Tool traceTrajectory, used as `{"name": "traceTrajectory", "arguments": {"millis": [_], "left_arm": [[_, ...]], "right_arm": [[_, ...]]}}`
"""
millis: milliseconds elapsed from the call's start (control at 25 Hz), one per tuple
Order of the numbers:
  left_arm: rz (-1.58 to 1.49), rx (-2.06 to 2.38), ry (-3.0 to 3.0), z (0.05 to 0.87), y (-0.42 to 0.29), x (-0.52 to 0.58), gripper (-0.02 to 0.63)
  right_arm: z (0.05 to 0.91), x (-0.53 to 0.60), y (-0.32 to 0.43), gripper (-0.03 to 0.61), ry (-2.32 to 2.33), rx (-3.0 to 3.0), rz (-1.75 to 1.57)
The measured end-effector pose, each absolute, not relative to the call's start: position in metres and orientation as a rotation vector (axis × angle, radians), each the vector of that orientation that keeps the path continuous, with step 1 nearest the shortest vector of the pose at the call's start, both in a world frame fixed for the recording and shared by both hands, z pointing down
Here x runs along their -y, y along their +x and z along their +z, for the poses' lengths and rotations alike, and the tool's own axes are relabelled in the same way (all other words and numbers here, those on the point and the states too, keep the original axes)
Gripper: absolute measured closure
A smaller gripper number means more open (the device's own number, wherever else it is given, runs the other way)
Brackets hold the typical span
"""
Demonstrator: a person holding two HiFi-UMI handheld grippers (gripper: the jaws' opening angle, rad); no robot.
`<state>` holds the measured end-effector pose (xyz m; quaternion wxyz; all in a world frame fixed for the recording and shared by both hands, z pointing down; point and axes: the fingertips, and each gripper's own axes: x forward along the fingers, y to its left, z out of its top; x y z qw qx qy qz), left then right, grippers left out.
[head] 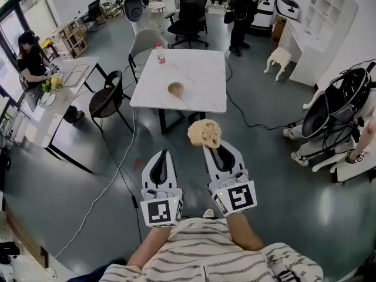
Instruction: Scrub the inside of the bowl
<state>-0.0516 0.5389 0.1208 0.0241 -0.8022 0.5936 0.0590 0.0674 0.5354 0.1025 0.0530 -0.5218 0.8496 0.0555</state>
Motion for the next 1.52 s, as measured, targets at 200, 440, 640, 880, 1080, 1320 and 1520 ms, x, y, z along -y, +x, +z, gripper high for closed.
{"name": "traceTrajectory", "arguments": {"millis": [200,440,640,880,1080,1320,1520], "left_arm": [[0.180,-1.839,-2.477,0.120,-0.050,-0.533,0.609],[0.171,-1.836,-2.474,0.121,-0.037,-0.535,0.609],[0.161,-1.837,-2.462,0.121,-0.024,-0.537,0.609],[0.151,-1.847,-2.442,0.125,-0.006,-0.538,0.609],[0.106,-1.880,-2.419,0.136,0.022,-0.543,0.609],[0.069,-1.899,-2.398,0.140,0.035,-0.536,0.609],[0.054,-1.908,-2.401,0.149,0.040,-0.522,0.609]], "right_arm": [[0.101,-0.530,0.068,0.505,-1.577,-2.583,0.172],[0.103,-0.533,0.079,0.505,-1.537,-2.586,0.151],[0.105,-0.533,0.094,0.505,-1.534,-2.578,0.143],[0.107,-0.535,0.114,0.505,-1.518,-2.577,0.144],[0.116,-0.531,0.146,0.505,-1.489,-2.584,0.108],[0.122,-0.523,0.158,0.505,-1.449,-2.603,0.066],[0.135,-0.507,0.167,0.505,-1.457,-2.603,0.031]]}}
